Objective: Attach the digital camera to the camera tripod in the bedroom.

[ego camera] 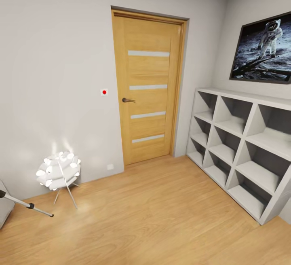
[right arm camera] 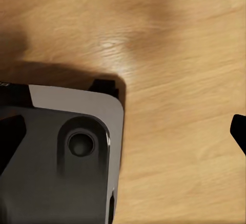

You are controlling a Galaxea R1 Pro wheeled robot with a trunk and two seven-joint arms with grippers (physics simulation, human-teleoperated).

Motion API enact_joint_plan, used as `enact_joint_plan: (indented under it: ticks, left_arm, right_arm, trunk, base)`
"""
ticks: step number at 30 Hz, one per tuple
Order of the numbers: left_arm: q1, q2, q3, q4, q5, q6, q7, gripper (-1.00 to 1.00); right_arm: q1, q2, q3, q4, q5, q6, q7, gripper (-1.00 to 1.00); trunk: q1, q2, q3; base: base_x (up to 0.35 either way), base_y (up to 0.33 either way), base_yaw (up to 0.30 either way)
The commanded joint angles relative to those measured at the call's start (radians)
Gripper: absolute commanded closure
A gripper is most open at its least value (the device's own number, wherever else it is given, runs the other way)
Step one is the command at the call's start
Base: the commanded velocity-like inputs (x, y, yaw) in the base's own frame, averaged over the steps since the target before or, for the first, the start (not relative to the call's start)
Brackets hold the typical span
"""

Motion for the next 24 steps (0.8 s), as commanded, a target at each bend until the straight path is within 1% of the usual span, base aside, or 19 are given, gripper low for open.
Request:
enact_joint_plan:
  ticks: [1,5,6,11,14,19,24]
  left_arm:
    - [0.000,0.002,-0.008,0.000,0.004,0.003,0.002,1.00]
    - [0.001,0.020,-0.008,0.000,0.006,0.002,-0.001,1.00]
    - [0.001,0.026,-0.007,0.000,0.007,0.002,-0.012,1.00]
    - [0.001,0.031,-0.005,0.000,0.008,0.001,-0.020,1.00]
    - [0.001,0.031,-0.005,0.000,0.008,0.001,-0.021,1.00]
    - [0.001,0.032,-0.005,-0.001,0.008,0.000,-0.021,1.00]
    - [0.001,0.031,-0.005,-0.001,0.008,-0.032,-0.021,1.00]
  right_arm:
    - [-0.001,0.000,-0.004,0.001,0.010,-0.001,0.002,-1.00]
    - [-0.001,0.001,-0.006,0.000,0.009,-0.028,-0.008,-1.00]
    - [-0.001,0.000,-0.006,0.000,0.008,-0.038,-0.013,-1.00]
    - [-0.001,-0.001,-0.008,0.000,0.009,-0.053,-0.015,-1.00]
    - [-0.001,-0.001,-0.008,0.001,0.009,-0.072,-0.015,-1.00]
    - [-0.001,-0.002,-0.008,0.001,0.008,-0.082,-0.015,-1.00]
    - [-0.001,-0.002,-0.008,0.002,0.008,-0.083,-0.015,-1.00]
  trunk:
    - [-0.004,0.006,0.002]
    - [-0.019,0.034,0.015]
    - [-0.023,0.041,0.018]
    - [-0.042,0.076,0.033]
    - [-0.054,0.097,0.043]
    - [-0.073,0.132,0.058]
    - [-0.092,0.167,0.074]
  base:
    - [0.000,0.000,0.000]
    - [0.000,0.000,0.000]
    - [0.000,0.000,0.000]
    - [0.000,0.000,0.000]
    - [0.000,0.000,0.000]
    - [0.000,0.000,0.000]
    - [0.000,0.000,0.000]
